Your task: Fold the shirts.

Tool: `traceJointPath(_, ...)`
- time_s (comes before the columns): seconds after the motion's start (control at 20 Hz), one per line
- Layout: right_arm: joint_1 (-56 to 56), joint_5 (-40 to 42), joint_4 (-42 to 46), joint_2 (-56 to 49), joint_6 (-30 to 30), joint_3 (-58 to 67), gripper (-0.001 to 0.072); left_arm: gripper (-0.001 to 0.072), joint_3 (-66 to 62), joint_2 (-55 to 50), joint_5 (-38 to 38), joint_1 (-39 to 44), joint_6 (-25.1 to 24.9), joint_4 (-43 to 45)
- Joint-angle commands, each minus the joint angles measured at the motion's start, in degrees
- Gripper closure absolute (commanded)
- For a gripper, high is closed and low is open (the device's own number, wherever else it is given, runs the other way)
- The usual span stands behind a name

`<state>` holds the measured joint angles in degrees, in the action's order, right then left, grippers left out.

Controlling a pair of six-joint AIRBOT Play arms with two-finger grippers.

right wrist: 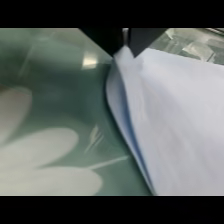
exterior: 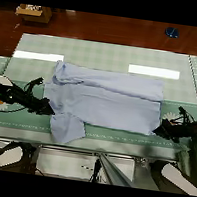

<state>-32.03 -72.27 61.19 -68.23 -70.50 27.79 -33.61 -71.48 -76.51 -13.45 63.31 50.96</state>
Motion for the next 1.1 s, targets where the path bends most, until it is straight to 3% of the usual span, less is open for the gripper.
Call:
traceJointPath(0.0, 4.74, -0.92, -3.06, -0.04, 1.9, 1.79, 0.0685, 0.0681, -2.1, 0.22, -0.33, -0.11, -1.33, -0.04)
traceJointPath(0.1, 4.63, -7.96, -7.21, -0.04, 6.19, 8.04, 0.0685, 0.0681, -7.1, 1.18, -1.84, -0.11, -2.4, -1.31)
traceJointPath(0.2, 4.63, -9.57, -11.67, 0.94, 6.32, 15.58, 0.0685, 0.0681, -14.43, 2.45, -3.08, -0.11, -3.26, -5.2)
traceJointPath(0.35, 5.01, -0.28, -20.2, 2.73, 4.33, 24.11, 0.0686, 0.0681, -25.97, 2.27, 1.27, -0.07, -2.99, -10.91)
traceJointPath(0.5, 9.51, 13.46, -18.36, 2.05, 1.9, 29.0, 0.0686, 0.0682, -31.19, 0.26, 10.1, 1.84, -1.97, -12.37)
traceJointPath(0.7, 16.2, 28.22, -17.38, -5.53, -0.46, 33.09, 0.0686, 0.0681, -36.61, -10.34, 10.71, 3.82, -1.92, -12.48)
traceJointPath(0.9, 18.29, 35.45, -17.51, -13.86, -0.85, 36.33, 0.0686, 0.0681, -45.03, -20.61, 10.47, 3.74, -1.92, -15.72)
traceJointPath(1.05, 18.47, 36.39, -18.08, -17.16, -0.85, 36.52, 0.0686, 0.0681, -51.63, -26.69, 10.23, 3.96, -1.86, -16.7)
